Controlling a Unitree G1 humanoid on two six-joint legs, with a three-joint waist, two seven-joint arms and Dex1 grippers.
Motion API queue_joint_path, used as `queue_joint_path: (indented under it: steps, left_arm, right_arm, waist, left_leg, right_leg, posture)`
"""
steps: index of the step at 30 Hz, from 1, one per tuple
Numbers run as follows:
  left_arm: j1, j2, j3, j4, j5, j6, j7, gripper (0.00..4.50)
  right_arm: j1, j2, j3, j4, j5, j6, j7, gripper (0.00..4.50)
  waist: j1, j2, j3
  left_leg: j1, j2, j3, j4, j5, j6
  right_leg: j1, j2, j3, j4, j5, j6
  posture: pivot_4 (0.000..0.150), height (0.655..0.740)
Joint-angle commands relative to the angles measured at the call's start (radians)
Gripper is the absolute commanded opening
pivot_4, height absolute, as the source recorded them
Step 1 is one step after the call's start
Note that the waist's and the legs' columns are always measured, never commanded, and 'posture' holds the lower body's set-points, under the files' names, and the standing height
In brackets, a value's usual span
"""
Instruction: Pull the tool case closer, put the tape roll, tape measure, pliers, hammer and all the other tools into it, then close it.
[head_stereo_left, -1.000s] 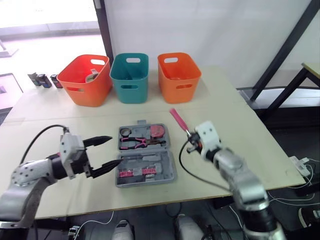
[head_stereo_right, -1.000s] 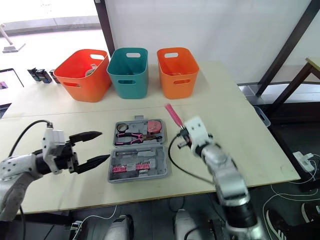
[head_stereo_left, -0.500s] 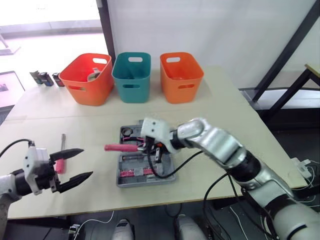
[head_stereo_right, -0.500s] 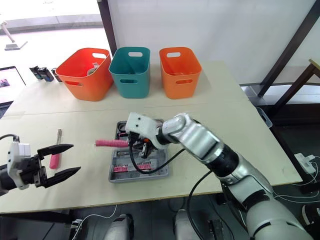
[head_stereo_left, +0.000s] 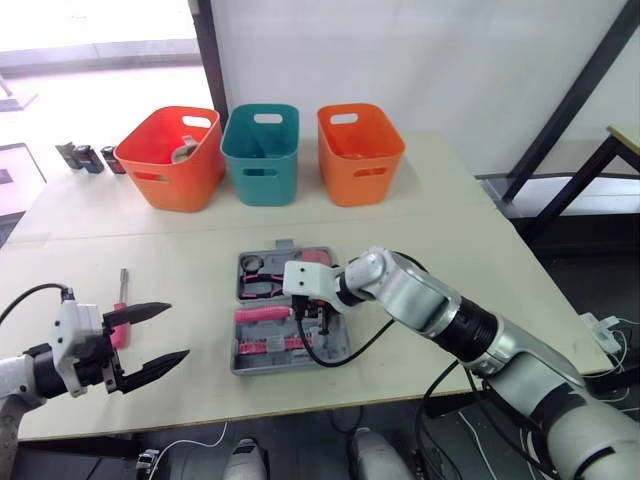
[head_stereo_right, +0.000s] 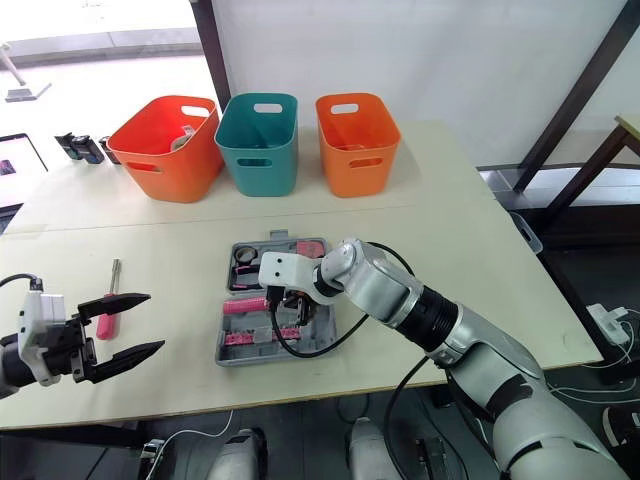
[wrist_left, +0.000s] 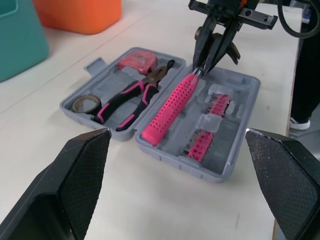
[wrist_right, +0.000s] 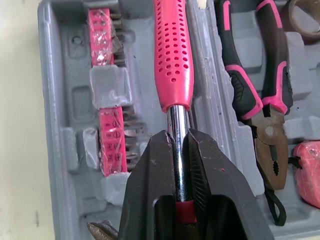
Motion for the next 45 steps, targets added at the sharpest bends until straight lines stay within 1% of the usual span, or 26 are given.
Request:
queue_joint_path:
  steps: [1,6,11,21,37,39,40,43,44,45]
  left_arm:
    - [-0.011,0.0,0.002,-0.02,0.001,-0.012,0.004,4.5]
    - [-0.026,-0.002,-0.01,-0.012,0.005,-0.012,0.008,4.5]
    - [-0.032,-0.005,-0.016,-0.017,0.005,-0.01,0.01,4.5]
    - [-0.029,-0.012,-0.021,-0.017,0.01,-0.014,0.015,4.5]
    - [-0.031,-0.016,-0.025,-0.001,0.015,-0.025,0.014,4.5]
    - [-0.032,-0.015,-0.026,0.001,0.016,-0.025,0.012,4.5]
    - [-0.032,-0.015,-0.026,0.002,0.016,-0.025,0.012,4.5]
    - [-0.037,-0.016,-0.029,0.003,0.016,-0.024,0.012,4.5]
    - [-0.038,-0.016,-0.029,0.003,0.016,-0.023,0.012,4.5]
    - [-0.04,-0.016,-0.03,0.003,0.016,-0.023,0.013,4.5]
  right_arm:
    - [-0.037,-0.007,0.004,-0.036,-0.015,0.008,0.052,0.07]
    - [-0.042,-0.01,0.02,-0.043,-0.034,0.041,0.09,0.07]
    - [-0.044,0.018,0.03,0.004,-0.065,0.048,0.08,0.07]
    - [-0.019,0.075,0.015,0.086,-0.092,0.003,0.06,0.07]
    - [0.04,0.079,-0.004,0.174,-0.116,-0.06,0.051,0.07]
    - [0.045,0.078,-0.005,0.176,-0.123,-0.068,0.048,1.0]
    - [0.046,0.079,-0.005,0.177,-0.125,-0.071,0.048,1.34]
    - [0.044,0.087,-0.033,0.17,-0.123,-0.077,0.039,2.64]
    - [0.044,0.089,-0.041,0.167,-0.122,-0.077,0.038,3.21]
    - [0.042,0.09,-0.047,0.165,-0.123,-0.078,0.039,3.6]
  waist:
    - [0.0,0.0,0.0]
    - [0.002,0.0,0.0]
    - [0.0,0.0,0.0]
    - [-0.001,0.0,0.0]
    - [0.002,0.0,0.0]
    - [0.002,0.0,0.0]
    - [0.002,0.0,0.0]
    - [-0.001,-0.001,0.0]
    - [-0.001,-0.001,0.0]
    - [-0.001,-0.001,0.0]
  left_leg:
    - [0.0,0.0,0.0,0.0,0.0,0.0]
    - [0.0,0.0,0.0,0.0,0.0,0.0]
    - [0.0,0.0,0.0,0.0,0.0,0.0]
    - [0.001,0.0,0.0,0.0,0.0,0.0]
    - [0.001,0.0,0.0,0.0,0.0,0.0]
    - [0.001,0.0,0.0,0.0,0.0,0.0]
    - [0.001,0.0,0.0,0.0,0.0,0.0]
    - [0.003,0.0,0.0,0.001,0.0,0.0]
    - [0.003,0.0,0.0,0.001,0.0,0.0]
    - [0.003,0.0,0.0,0.001,0.0,0.0]
  right_leg:
    - [0.0,0.0,0.0,0.0,0.0,0.0]
    - [0.0,0.0,0.0,0.0,0.0,0.0]
    - [0.0,0.0,0.0,0.0,0.0,0.0]
    - [0.0,0.0,0.0,0.002,0.0,0.0]
    - [0.0,0.0,0.0,0.002,0.0,0.0]
    - [0.0,0.0,0.0,0.002,0.0,0.0]
    - [0.0,0.0,0.0,0.002,0.0,0.0]
    - [0.002,0.001,0.0,0.002,0.001,-0.001]
    - [0.002,0.001,0.0,0.002,0.001,-0.001]
    - [0.002,0.001,0.0,0.002,0.001,-0.001]
  posture:
    - [0.15,0.74]
    - [0.15,0.74]
    - [0.15,0.74]
    - [0.15,0.74]
    - [0.15,0.74]
    - [0.15,0.74]
    - [0.15,0.74]
    - [0.15,0.74]
    - [0.15,0.74]
    - [0.15,0.74]
